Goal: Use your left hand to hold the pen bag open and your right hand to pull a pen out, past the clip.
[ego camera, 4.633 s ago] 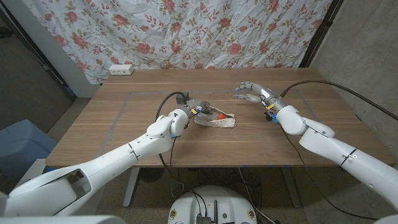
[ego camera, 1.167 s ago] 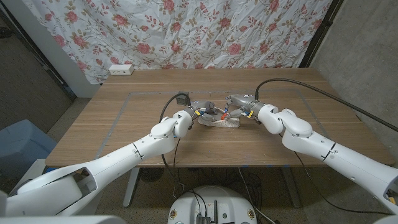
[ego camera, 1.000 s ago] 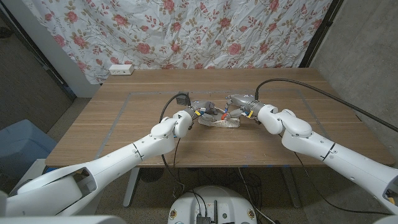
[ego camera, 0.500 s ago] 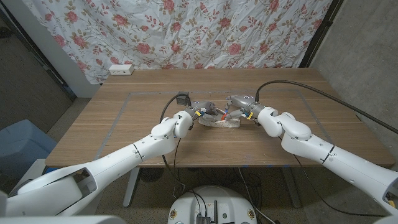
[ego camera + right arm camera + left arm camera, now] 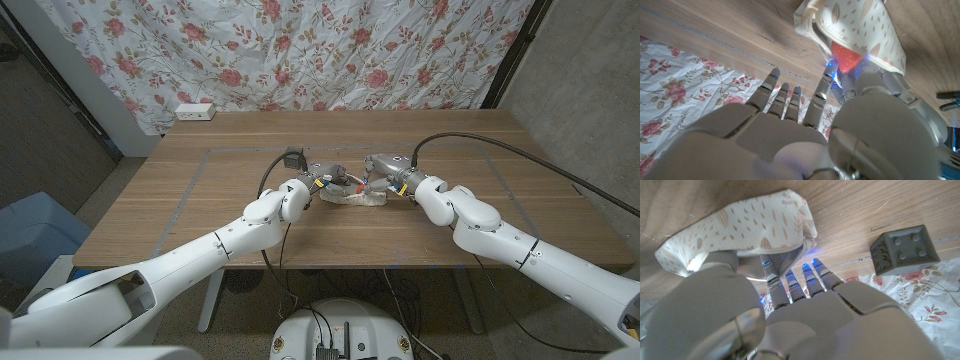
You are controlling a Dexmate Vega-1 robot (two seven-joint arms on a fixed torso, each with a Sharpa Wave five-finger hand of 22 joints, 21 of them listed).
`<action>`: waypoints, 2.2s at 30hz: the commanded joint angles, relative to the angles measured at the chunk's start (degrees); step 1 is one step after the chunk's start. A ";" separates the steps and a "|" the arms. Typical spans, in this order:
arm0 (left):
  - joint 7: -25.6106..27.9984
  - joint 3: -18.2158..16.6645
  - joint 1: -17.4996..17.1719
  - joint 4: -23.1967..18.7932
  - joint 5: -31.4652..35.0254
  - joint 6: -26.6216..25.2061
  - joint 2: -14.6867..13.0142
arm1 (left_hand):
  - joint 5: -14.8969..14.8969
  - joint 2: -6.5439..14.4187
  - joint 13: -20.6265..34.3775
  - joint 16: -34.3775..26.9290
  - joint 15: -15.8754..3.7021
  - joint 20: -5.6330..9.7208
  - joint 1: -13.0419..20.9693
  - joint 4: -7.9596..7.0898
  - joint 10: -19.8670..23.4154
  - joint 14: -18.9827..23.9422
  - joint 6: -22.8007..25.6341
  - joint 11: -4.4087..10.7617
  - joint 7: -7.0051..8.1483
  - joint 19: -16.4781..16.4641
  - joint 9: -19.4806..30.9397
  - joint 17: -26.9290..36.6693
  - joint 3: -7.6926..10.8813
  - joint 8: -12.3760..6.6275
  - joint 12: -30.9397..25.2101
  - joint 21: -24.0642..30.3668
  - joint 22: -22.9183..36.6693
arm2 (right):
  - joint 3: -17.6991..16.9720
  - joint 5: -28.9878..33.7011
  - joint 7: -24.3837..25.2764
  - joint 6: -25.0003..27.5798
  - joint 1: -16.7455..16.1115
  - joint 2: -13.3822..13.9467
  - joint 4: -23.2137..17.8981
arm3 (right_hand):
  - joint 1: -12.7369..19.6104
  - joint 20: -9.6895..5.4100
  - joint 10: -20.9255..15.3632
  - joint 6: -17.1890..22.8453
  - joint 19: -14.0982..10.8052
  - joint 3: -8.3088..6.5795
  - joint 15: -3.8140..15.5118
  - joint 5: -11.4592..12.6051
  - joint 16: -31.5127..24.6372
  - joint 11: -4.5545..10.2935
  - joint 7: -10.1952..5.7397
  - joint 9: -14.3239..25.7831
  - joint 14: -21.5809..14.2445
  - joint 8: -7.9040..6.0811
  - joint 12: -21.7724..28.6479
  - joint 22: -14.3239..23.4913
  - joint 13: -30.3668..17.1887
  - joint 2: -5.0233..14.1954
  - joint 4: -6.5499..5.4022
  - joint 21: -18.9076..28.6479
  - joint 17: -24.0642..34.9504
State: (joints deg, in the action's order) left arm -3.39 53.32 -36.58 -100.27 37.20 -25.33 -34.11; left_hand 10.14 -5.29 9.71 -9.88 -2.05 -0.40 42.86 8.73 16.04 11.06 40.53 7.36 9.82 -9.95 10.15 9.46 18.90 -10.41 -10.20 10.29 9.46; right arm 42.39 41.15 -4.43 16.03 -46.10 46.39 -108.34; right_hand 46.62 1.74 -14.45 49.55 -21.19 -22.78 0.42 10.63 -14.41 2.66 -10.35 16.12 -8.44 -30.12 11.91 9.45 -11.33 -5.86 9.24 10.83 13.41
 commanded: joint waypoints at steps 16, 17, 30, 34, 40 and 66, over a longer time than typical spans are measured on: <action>-0.12 -0.19 -0.76 -0.80 0.11 -0.12 -0.36 | -0.12 0.26 0.21 -0.27 -0.88 0.08 -0.14 0.05 0.33 0.00 -0.25 -0.22 -0.03 0.19 0.12 0.11 -0.06 -0.18 -0.54 0.32 0.20 | -0.43 0.29 1.65 0.39 -1.06 -0.07 -0.64 | 1.73 -0.64 -2.12 3.91 -1.28 -0.15 0.80 0.49 -0.73 0.11 -0.65 1.01 -1.41 -2.58 0.61 0.12 -0.19 0.56 0.20 0.28 0.29; -0.18 -0.18 -0.79 -0.82 0.18 -0.45 -0.25 | -0.11 0.28 0.21 -0.26 -0.87 0.05 -0.13 0.06 0.30 -0.03 -0.27 -0.25 -0.05 0.21 0.12 0.11 -0.05 -0.17 -0.53 0.32 0.20 | -0.47 0.23 1.74 0.28 -1.03 -0.08 -0.59 | 1.77 -0.64 -2.13 3.96 -1.31 -0.15 0.80 0.50 -0.75 0.11 -0.58 1.05 -1.44 -2.65 0.59 0.12 -0.18 0.58 0.19 0.28 0.30; -0.14 -0.07 -0.41 0.06 -0.25 1.11 -0.31 | -0.08 0.49 0.21 -0.25 -0.82 0.08 -0.05 0.11 0.26 -0.05 -0.33 -0.34 -0.08 0.20 0.12 0.10 -0.01 -0.17 -0.52 0.33 0.20 | -0.55 -0.64 2.36 -0.69 -0.48 -0.50 0.52 | 2.38 -0.93 -3.63 6.09 -1.95 -0.20 1.33 0.59 -1.07 0.24 -0.68 1.51 -2.13 -4.15 0.81 0.11 -0.17 1.08 0.06 0.31 0.44; -0.25 -0.01 -0.24 0.36 -0.30 1.24 -0.16 | -0.08 0.55 0.21 -0.25 -0.82 0.05 -0.02 0.13 0.22 -0.05 -0.30 -0.30 -0.13 0.13 0.12 0.10 0.00 -0.19 -0.50 0.36 0.20 | -0.54 -1.06 2.17 -0.73 -0.30 -0.61 0.88 | 2.58 -1.09 -3.82 6.59 -2.24 -0.24 1.43 0.62 -1.17 0.29 -0.80 1.60 -2.35 -4.48 0.78 0.11 -0.16 1.24 0.05 0.35 0.47; -0.42 0.06 0.02 0.74 -0.30 1.48 -0.06 | -0.06 0.66 0.21 -0.27 -0.77 0.10 0.03 0.16 0.23 -0.02 -0.34 -0.07 -0.06 0.12 0.12 0.10 0.03 -0.18 -0.51 0.36 0.20 | -0.59 -1.68 2.20 -1.05 -0.17 -0.58 1.15 | 2.95 -1.26 -4.13 7.27 -2.47 -0.36 1.60 0.67 -1.21 0.26 -0.87 1.68 -2.41 -4.89 0.79 0.10 -0.15 1.52 0.08 0.35 0.50; -0.64 0.13 0.01 0.93 -0.51 1.98 -0.01 | -0.07 0.91 0.21 -0.27 -0.82 0.11 -0.05 0.17 0.30 0.00 -0.41 -0.26 -0.21 0.14 0.12 0.10 -0.04 -0.17 -0.54 0.34 0.20 | -2.03 -5.75 0.99 -1.45 -0.55 0.45 -0.51 | 8.80 -2.42 -4.83 8.22 -2.95 -2.58 3.09 0.85 -1.39 1.26 -1.66 1.28 -2.56 -5.23 0.38 0.09 -0.10 3.69 1.19 0.11 0.74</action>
State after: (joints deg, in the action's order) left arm -3.90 53.38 -36.40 -99.23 36.76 -23.33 -34.08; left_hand 10.14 -5.02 9.71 -9.88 -2.05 -0.40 42.63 8.72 16.05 11.06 40.21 7.37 9.51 -9.95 10.12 9.46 18.91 -10.40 -10.20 10.29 9.46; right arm 40.94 36.94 -2.95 14.62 -46.33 46.33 -108.00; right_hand 54.43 -0.21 -19.16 57.31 -23.95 -24.86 2.15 11.25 -15.28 3.48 -11.61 17.26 -10.77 -34.99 12.36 9.33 -11.32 -2.63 10.51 10.83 14.01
